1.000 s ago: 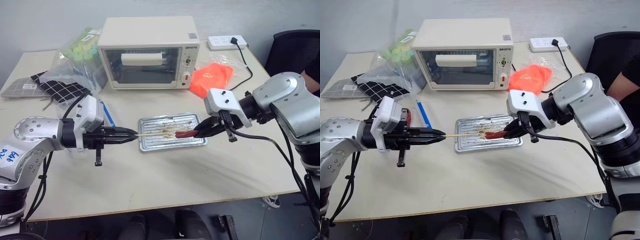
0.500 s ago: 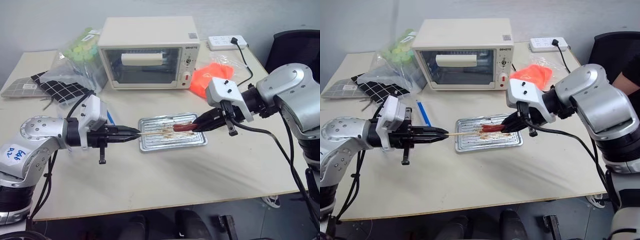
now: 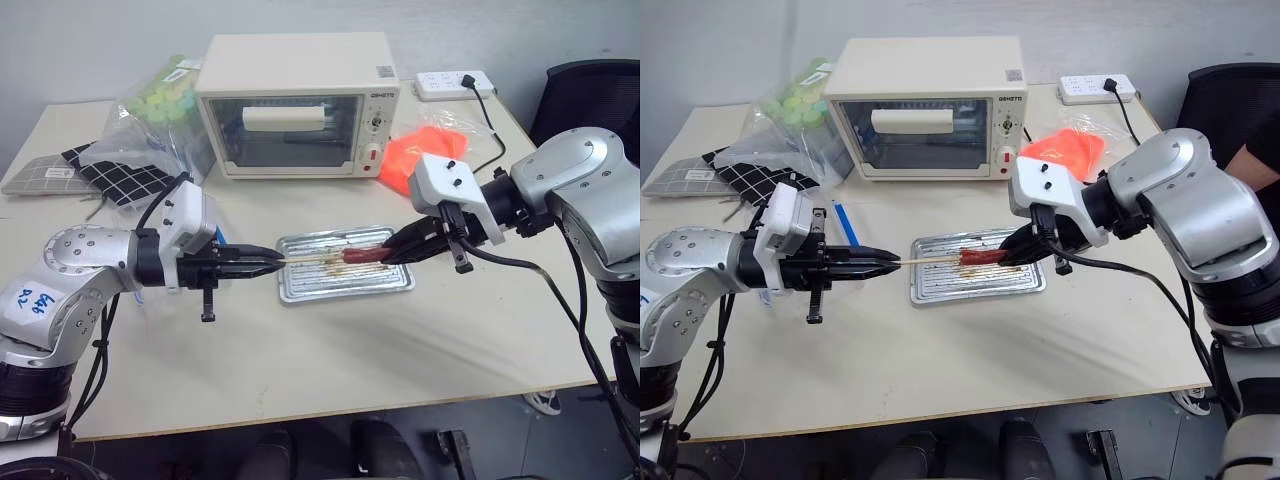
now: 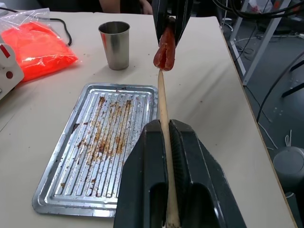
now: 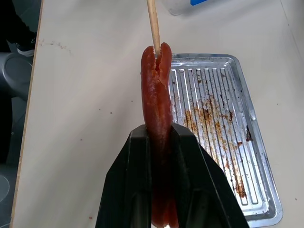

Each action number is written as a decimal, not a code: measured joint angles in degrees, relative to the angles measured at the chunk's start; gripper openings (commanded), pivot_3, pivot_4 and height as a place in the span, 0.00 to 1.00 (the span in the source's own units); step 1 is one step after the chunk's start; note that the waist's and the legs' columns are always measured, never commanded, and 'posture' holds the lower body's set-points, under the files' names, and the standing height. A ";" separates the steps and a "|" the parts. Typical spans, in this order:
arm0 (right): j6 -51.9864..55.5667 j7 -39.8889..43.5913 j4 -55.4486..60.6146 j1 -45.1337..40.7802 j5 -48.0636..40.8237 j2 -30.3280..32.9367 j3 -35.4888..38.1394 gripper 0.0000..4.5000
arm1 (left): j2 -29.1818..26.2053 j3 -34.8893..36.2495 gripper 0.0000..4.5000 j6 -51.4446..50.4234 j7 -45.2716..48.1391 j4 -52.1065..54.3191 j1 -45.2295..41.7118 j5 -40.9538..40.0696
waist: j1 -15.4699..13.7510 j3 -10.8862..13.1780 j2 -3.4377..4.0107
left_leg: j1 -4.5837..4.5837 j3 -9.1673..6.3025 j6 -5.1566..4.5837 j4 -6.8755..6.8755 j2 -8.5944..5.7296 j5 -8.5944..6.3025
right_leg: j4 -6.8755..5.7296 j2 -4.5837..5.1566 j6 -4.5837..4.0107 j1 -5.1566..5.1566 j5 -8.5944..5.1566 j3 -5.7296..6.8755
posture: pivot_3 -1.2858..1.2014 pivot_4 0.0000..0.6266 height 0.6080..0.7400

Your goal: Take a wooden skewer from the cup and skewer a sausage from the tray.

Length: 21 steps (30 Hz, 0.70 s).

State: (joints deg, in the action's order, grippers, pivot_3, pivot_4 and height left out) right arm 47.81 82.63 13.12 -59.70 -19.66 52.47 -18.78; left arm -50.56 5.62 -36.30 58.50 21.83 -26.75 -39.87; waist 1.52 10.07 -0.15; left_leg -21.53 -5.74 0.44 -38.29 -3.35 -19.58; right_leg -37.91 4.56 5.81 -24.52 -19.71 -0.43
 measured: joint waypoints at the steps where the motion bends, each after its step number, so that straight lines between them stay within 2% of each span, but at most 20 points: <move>1: 0.01 -0.11 0.00 0.00 -0.03 0.00 0.00 0.08 | 0.00 -0.02 0.00 0.00 0.01 -0.01 0.00 0.02 | 0.00 0.00 0.00 | 0.00 0.00 0.00 0.00 0.00 0.00 | 0.00 0.00 0.00 0.00 0.00 0.00 | 0.52 0.24 1.00; 21: -0.12 -1.14 -0.22 0.42 -1.11 0.00 0.00 0.08 | 0.07 -0.67 0.00 -0.20 0.88 -0.30 -1.26 0.83 | 0.00 0.00 0.00 | 0.00 0.00 0.00 -0.02 0.00 0.00 | -0.01 0.00 0.00 0.00 0.00 0.00 | 0.52 0.24 1.00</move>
State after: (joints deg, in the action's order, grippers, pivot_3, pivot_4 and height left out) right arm 47.69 81.49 12.91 -59.29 -20.77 52.47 -18.78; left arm -50.49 4.95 -36.50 59.38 21.53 -28.01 -39.04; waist 1.52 10.07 -0.15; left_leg -21.53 -5.73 0.44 -38.31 -3.35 -19.58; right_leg -37.92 4.56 5.81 -24.52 -19.71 -0.42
